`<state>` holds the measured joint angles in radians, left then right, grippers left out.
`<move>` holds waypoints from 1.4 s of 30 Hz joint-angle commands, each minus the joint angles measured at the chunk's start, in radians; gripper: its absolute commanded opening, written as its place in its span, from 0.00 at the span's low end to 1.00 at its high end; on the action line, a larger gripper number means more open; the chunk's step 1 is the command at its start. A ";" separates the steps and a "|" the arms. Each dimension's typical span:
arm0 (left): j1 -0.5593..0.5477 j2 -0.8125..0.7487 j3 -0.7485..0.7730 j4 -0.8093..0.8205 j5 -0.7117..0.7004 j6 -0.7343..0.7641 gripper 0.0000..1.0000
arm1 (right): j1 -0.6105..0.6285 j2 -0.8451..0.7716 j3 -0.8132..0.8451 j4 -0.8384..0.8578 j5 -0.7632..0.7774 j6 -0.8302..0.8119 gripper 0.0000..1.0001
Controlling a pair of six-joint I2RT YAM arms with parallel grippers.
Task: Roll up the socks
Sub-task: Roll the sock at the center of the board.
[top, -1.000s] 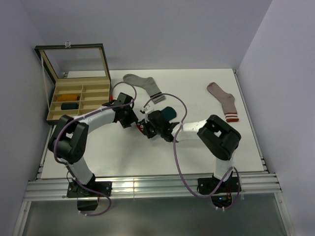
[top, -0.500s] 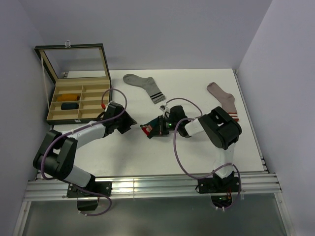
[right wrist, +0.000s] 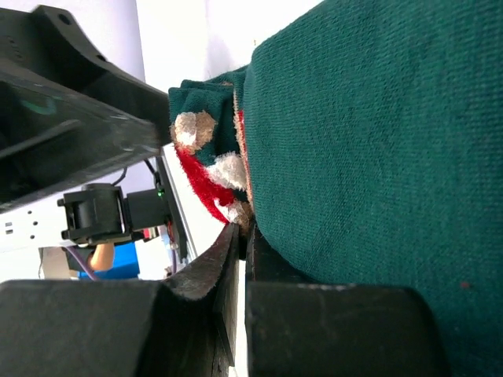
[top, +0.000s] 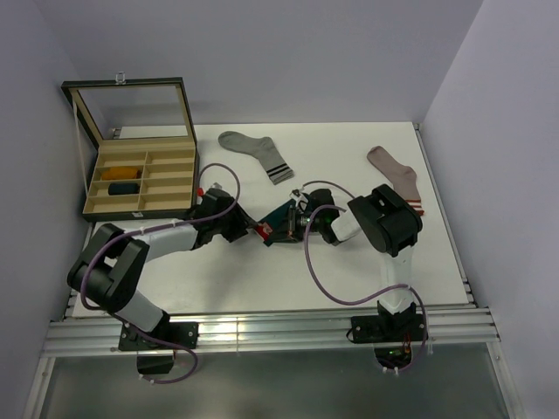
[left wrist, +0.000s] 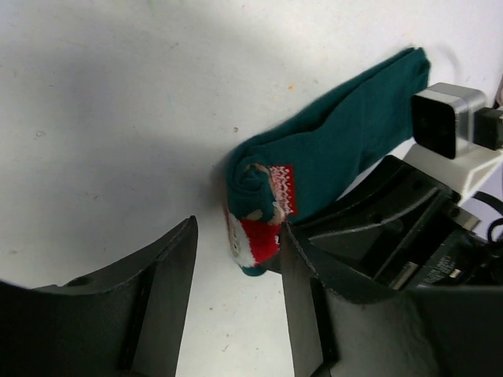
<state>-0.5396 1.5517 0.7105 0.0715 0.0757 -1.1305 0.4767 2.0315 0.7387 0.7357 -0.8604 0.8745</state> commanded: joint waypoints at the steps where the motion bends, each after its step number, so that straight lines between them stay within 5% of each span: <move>1: -0.010 0.030 0.007 0.059 0.009 0.006 0.51 | -0.006 0.035 0.024 -0.100 0.031 -0.023 0.00; 20: -0.023 0.223 0.102 -0.050 -0.034 0.034 0.36 | -0.013 0.052 0.091 -0.237 0.043 -0.072 0.00; 25: -0.031 0.257 0.165 -0.180 -0.071 0.038 0.22 | -0.012 -0.007 0.103 -0.353 0.109 -0.155 0.08; 32: -0.051 0.268 0.253 -0.358 -0.177 0.083 0.00 | 0.033 -0.256 0.088 -0.554 0.424 -0.356 0.42; 42: -0.065 0.272 0.397 -0.542 -0.226 0.187 0.00 | 0.315 -0.478 0.068 -0.513 0.954 -0.623 0.49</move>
<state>-0.6022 1.7977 1.0828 -0.3195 -0.0837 -1.0145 0.7326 1.5711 0.8249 0.1986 -0.1394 0.3756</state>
